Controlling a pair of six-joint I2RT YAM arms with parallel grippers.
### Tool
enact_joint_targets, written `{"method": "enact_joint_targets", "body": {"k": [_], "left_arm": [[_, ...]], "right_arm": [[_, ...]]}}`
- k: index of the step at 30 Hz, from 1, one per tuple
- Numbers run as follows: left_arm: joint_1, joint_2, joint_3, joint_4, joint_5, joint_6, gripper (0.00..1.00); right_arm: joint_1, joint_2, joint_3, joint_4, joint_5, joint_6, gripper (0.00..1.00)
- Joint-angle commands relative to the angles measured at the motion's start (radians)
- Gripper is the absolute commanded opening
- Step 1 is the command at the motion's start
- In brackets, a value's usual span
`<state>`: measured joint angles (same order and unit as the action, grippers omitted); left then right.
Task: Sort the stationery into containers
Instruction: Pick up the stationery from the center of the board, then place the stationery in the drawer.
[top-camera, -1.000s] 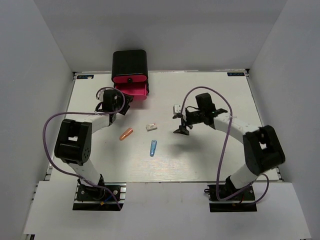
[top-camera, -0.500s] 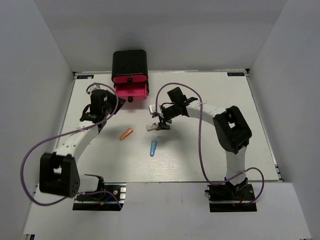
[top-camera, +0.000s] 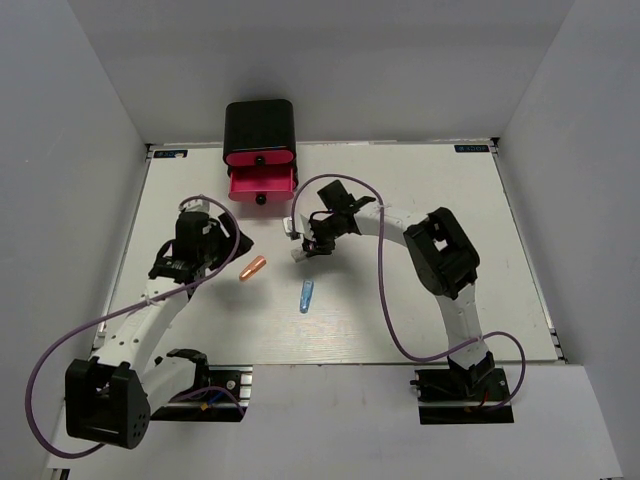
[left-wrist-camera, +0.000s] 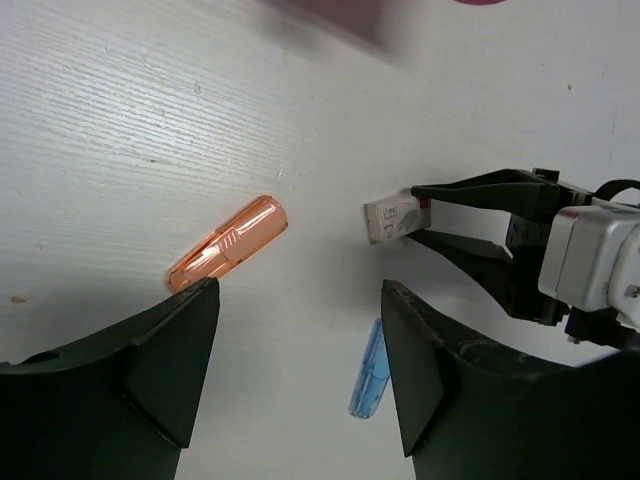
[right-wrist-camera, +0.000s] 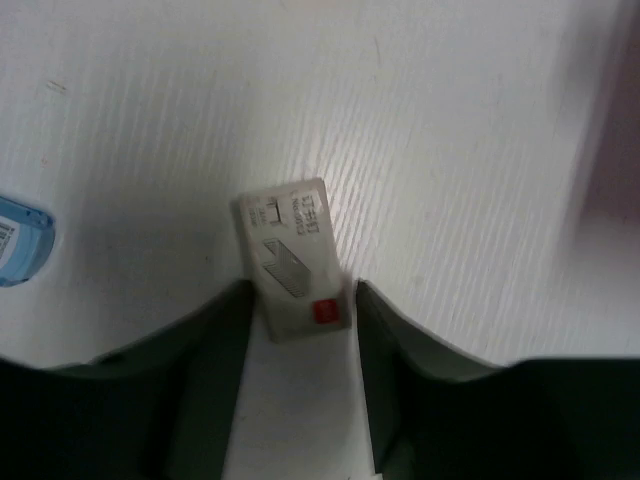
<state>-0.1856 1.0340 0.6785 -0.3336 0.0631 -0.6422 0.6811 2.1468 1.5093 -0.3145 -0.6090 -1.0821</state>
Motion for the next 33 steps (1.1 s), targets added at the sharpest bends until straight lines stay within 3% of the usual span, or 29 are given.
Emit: {"method": "enact_joint_targets", "body": {"k": [1, 3, 7, 9, 13, 16, 22, 27, 29, 33], "left_arm": [[-0.005, -0.002, -0.011, -0.016, 0.032, 0.055, 0.76], [-0.005, 0.023, -0.02, -0.006, 0.043, 0.064, 0.76], [-0.005, 0.055, -0.056, 0.019, 0.083, 0.064, 0.76], [-0.005, 0.07, -0.068, 0.028, 0.083, 0.055, 0.76], [-0.005, 0.08, -0.097, 0.037, 0.083, 0.004, 0.76], [0.006, 0.08, -0.131, 0.091, 0.11, -0.08, 0.74], [0.006, 0.08, -0.212, 0.234, 0.153, -0.264, 0.5], [0.006, 0.08, -0.235, 0.355, 0.162, -0.375, 0.46], [0.006, 0.09, -0.235, 0.384, 0.162, -0.396, 0.46], [0.006, 0.147, -0.208, 0.484, 0.162, -0.467, 0.46]], "right_arm": [[0.008, 0.031, 0.031, -0.069, 0.043, -0.025, 0.39], [0.006, 0.033, 0.046, -0.112, 0.025, -0.051, 0.19], [-0.002, 0.027, 0.115, -0.263, -0.015, -0.09, 0.03], [-0.003, -0.002, 0.149, -0.281, -0.049, -0.034, 0.01], [-0.005, -0.103, 0.161, -0.1, -0.057, 0.099, 0.01], [0.005, -0.142, 0.199, 0.052, 0.05, 0.204, 0.01], [0.003, -0.039, 0.385, 0.19, 0.191, 0.278, 0.01], [0.002, 0.083, 0.503, 0.218, 0.275, 0.258, 0.04], [0.005, 0.122, 0.566, 0.216, 0.291, 0.235, 0.06], [0.006, 0.183, 0.603, 0.258, 0.314, 0.223, 0.23]]}}
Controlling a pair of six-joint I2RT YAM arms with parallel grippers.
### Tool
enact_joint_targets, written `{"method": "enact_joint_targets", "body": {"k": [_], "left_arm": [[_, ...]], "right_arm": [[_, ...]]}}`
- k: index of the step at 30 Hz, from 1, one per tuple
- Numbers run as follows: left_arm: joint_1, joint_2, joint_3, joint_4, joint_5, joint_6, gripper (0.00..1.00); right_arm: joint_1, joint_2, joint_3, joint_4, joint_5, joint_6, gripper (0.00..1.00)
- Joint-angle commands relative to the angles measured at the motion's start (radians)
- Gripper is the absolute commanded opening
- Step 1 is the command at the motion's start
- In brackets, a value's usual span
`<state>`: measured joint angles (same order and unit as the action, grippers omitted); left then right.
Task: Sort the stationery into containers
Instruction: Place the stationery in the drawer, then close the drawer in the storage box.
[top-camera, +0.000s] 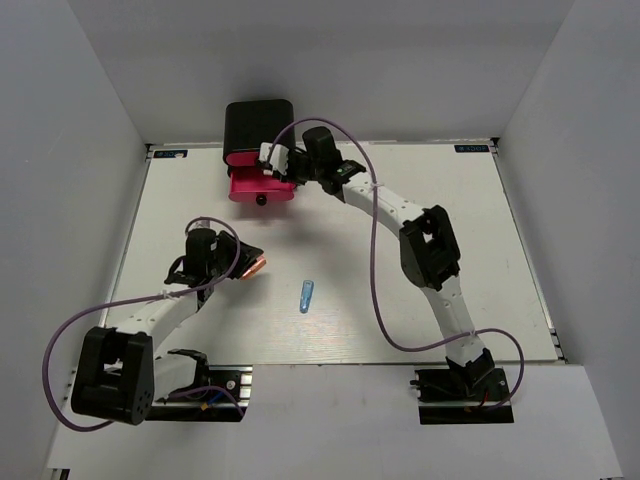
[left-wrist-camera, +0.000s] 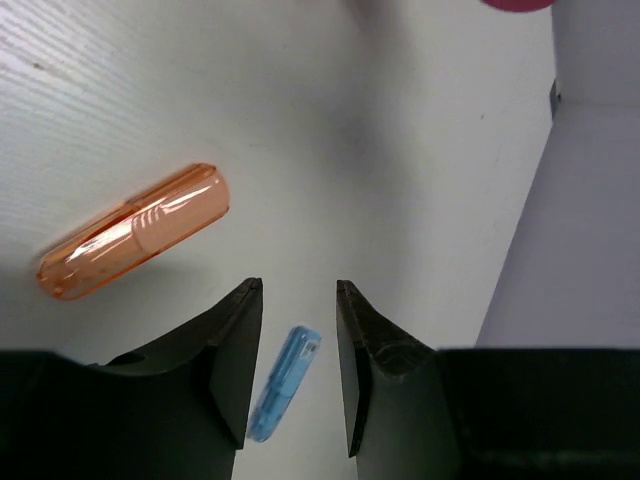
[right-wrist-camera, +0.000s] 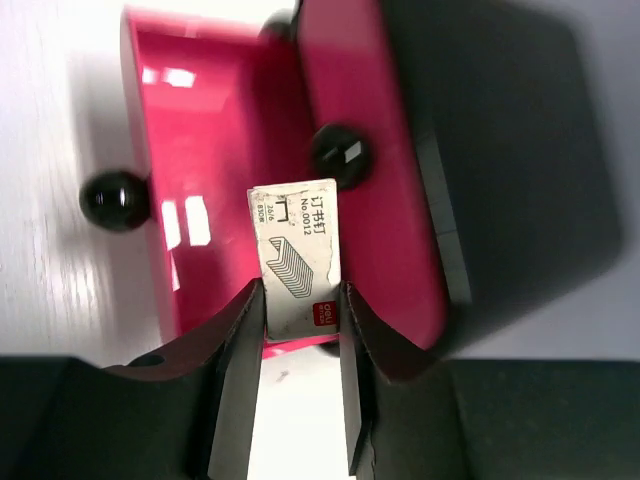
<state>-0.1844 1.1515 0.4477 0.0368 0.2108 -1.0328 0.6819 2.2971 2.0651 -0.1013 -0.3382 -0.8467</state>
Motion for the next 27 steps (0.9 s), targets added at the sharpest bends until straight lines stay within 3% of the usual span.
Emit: {"method": "enact_joint_targets", "body": {"k": [1, 6, 9, 15, 18, 22, 24, 27], "left_arm": [[0.005, 0.043, 0.035, 0.127, 0.006, -0.085, 0.46], [0.005, 0.148, 0.078, 0.225, -0.024, -0.156, 0.46], [0.005, 0.235, 0.112, 0.268, -0.034, -0.194, 0.44], [0.014, 0.446, 0.224, 0.342, -0.054, -0.295, 0.25], [0.014, 0.525, 0.297, 0.342, -0.054, -0.338, 0.21], [0.014, 0.635, 0.394, 0.354, -0.064, -0.364, 0.17], [0.014, 0.691, 0.459, 0.354, -0.064, -0.374, 0.17], [0.014, 0.74, 0.529, 0.334, -0.073, -0.385, 0.17]], "right_arm": [[0.004, 0.044, 0.055, 0.049, 0.047, -0.014, 0.25], [0.005, 0.053, 0.052, 0.077, 0.077, -0.003, 0.59], [0.001, 0.023, 0.021, 0.087, 0.064, 0.009, 0.6], [-0.004, -0.091, -0.112, 0.153, 0.041, 0.044, 0.62], [-0.007, -0.157, -0.178, 0.183, 0.03, 0.081, 0.56], [-0.018, -0.301, -0.273, 0.192, 0.001, 0.121, 0.17], [-0.03, -0.365, -0.367, 0.212, -0.019, 0.149, 0.11], [-0.045, -0.476, -0.505, 0.238, -0.031, 0.162, 0.11]]}}
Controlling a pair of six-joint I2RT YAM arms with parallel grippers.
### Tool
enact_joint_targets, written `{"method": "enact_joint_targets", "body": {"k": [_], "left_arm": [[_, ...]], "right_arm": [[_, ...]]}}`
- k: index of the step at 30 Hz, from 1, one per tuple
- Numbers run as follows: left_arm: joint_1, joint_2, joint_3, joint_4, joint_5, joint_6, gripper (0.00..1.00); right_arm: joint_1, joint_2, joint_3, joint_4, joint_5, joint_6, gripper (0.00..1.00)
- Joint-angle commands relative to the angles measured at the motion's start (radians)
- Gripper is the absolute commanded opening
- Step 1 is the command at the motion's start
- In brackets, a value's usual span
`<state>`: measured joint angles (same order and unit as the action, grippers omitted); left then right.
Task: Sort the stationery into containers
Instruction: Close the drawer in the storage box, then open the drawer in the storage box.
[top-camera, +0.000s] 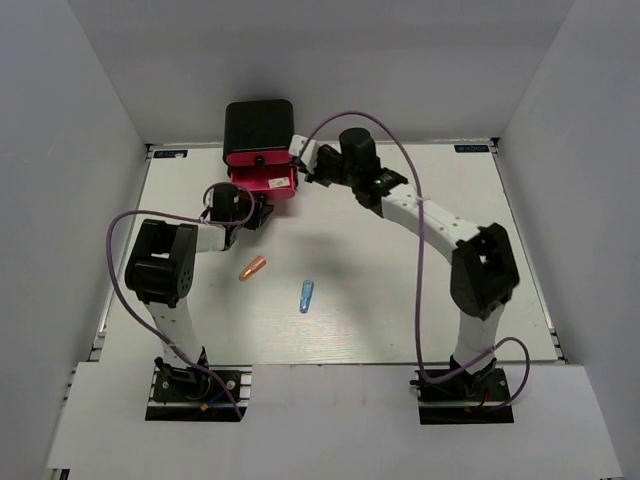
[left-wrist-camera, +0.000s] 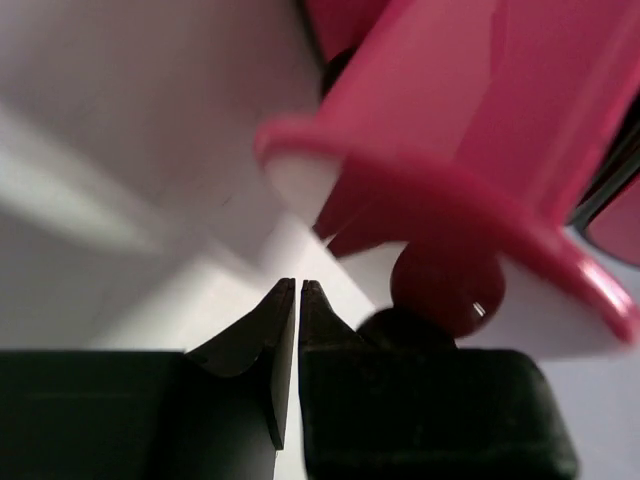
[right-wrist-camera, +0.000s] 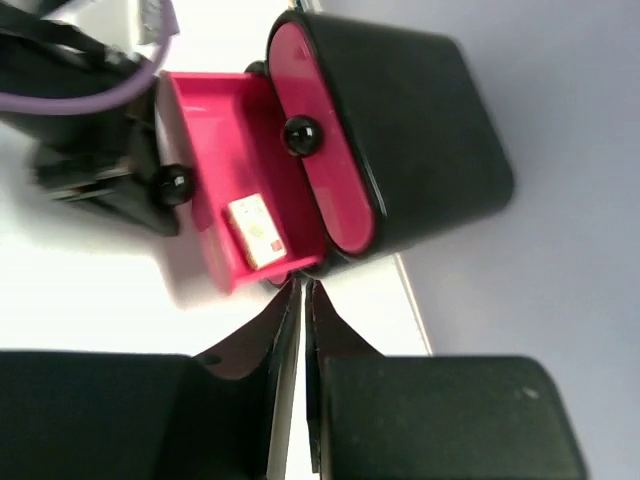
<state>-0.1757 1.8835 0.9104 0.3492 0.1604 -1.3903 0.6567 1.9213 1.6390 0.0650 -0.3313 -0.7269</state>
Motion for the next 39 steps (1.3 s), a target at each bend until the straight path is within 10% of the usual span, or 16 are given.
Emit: {"method": "enact_joint_targets", "body": {"k": [1, 23, 30, 39], "left_arm": [[0.005, 0.017, 0.08, 0.022, -0.022, -0.036, 0.17], [0.036, 0.19, 0.37, -0.064, -0.036, -0.093, 0.34], [0.045, 0.19, 0.288, -0.023, 0.054, -0.047, 0.17], [0.054, 0.181, 0.304, -0.065, 0.057, 0.013, 0.6]], "right_arm": [[-0.029, -0.125, -0.135, 0.076, -0.043, 0.041, 0.11], [-0.135, -0.43, -0.579, 0.036, -0.064, 0.024, 0.11], [-0.143, -0.441, -0.607, 0.038, -0.075, 0.026, 0.11], [-0.154, -0.444, -0.62, 0.03, -0.078, 0.024, 0.11]]}}
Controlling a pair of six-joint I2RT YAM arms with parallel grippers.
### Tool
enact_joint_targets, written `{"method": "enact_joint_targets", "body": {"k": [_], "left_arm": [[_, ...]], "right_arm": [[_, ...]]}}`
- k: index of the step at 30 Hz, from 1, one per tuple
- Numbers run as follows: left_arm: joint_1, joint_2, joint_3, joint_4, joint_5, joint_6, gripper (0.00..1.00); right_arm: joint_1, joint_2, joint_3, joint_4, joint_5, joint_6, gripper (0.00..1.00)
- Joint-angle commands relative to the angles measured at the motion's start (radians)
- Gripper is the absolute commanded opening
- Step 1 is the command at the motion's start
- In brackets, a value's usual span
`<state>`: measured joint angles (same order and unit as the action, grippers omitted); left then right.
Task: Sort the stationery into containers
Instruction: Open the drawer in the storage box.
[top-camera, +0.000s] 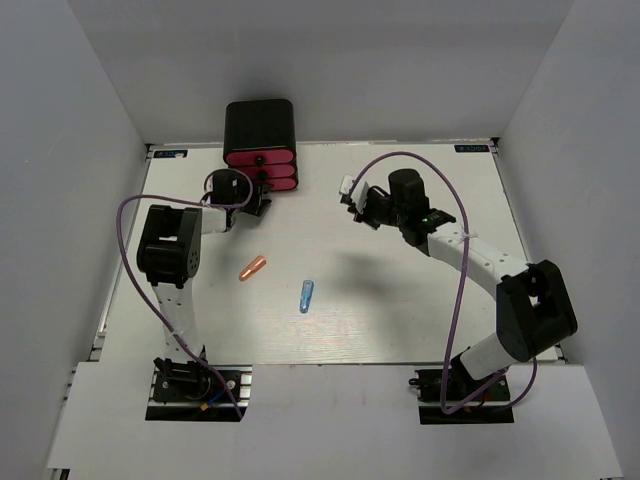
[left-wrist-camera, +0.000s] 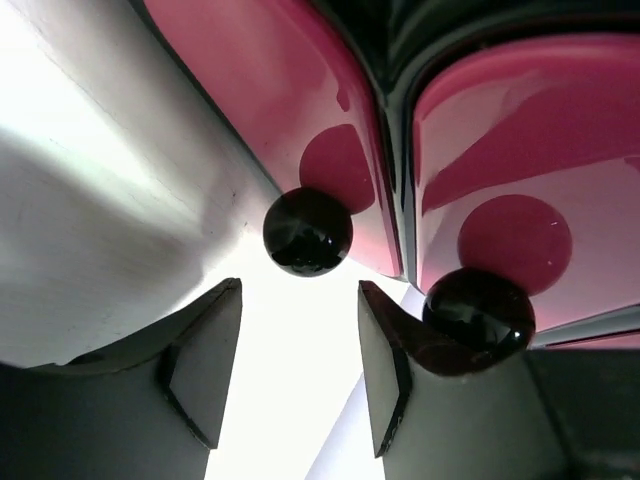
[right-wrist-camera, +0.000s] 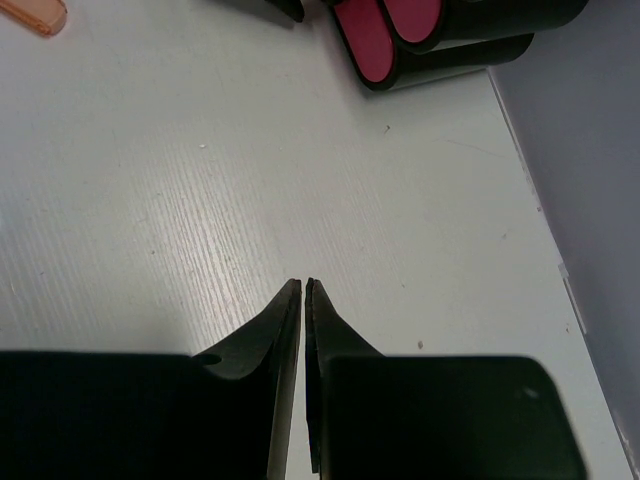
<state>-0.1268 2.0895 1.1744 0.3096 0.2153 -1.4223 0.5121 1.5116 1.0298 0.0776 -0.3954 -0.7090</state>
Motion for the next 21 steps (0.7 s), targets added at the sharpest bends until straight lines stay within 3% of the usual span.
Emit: {"method": "enact_joint_targets", "body": {"k": [1, 8, 12, 17, 21], "left_arm": [[0.015, -0.025, 0.041, -0.036, -0.011, 0.045, 0.6], [0.015, -0.025, 0.092, -0.116, -0.103, 0.065, 0.59], [0.015, -0.016, 0.116, -0.156, -0.151, 0.089, 0.39], [0.015, 0.004, 0.126, -0.167, -0.14, 0.089, 0.32], [0.015, 0.004, 0.102, -0.158, -0.119, 0.099, 0.25]], "right_arm": [[-0.012, -0.036, -0.016, 0.021, -0.013, 0.008, 0.11], [-0.021, -0.044, -0.027, 0.019, -0.017, 0.006, 0.11], [-0.026, -0.045, -0.027, 0.016, -0.02, 0.003, 0.11], [-0.029, -0.044, -0.024, 0.01, -0.026, 0.002, 0.11], [-0.029, -0.045, -0.025, -0.01, -0.057, -0.018, 0.16]]}}
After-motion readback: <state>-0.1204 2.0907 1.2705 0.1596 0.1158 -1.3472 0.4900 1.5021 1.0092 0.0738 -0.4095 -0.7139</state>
